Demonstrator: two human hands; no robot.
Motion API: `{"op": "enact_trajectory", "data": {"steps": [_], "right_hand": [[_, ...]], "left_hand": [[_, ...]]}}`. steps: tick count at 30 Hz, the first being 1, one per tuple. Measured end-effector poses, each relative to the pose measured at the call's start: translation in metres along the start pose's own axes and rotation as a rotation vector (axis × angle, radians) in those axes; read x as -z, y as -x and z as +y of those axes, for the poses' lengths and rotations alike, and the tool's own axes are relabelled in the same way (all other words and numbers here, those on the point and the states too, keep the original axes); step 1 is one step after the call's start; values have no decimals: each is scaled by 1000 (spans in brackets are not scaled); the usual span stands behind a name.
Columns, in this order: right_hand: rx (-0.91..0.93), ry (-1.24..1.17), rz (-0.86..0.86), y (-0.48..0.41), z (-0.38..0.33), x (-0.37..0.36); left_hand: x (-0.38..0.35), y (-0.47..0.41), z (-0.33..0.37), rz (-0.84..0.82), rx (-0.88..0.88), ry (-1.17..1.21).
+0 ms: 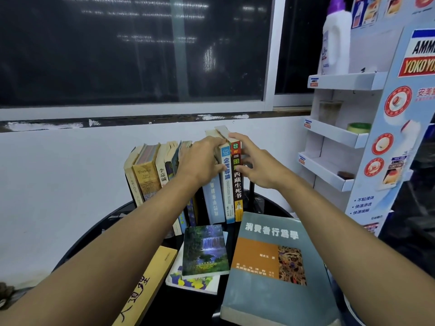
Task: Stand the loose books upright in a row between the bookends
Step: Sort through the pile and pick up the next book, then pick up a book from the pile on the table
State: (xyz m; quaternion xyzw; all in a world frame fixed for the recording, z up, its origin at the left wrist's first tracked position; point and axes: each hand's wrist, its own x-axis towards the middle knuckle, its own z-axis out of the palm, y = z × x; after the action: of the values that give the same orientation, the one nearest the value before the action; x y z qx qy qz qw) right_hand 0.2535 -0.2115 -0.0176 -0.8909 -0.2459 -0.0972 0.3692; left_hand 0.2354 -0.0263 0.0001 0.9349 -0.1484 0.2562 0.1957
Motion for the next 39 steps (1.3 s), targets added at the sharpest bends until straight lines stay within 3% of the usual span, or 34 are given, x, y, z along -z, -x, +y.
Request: {"op": "enact_trajectory", "data": {"steps": [11, 20, 29, 39], "right_hand": [[-31, 24, -7, 34, -7, -2], [-56, 158, 24, 91, -2, 15], [-338, 241, 15, 180, 46, 5], [-541, 185, -9, 199, 64, -7]], "left_hand": [[13, 9, 4, -88, -38, -33], [12, 50, 30, 16, -116, 116], [-43, 108, 35, -457, -51, 142], [-81, 112, 24, -684, 124, 177]]}}
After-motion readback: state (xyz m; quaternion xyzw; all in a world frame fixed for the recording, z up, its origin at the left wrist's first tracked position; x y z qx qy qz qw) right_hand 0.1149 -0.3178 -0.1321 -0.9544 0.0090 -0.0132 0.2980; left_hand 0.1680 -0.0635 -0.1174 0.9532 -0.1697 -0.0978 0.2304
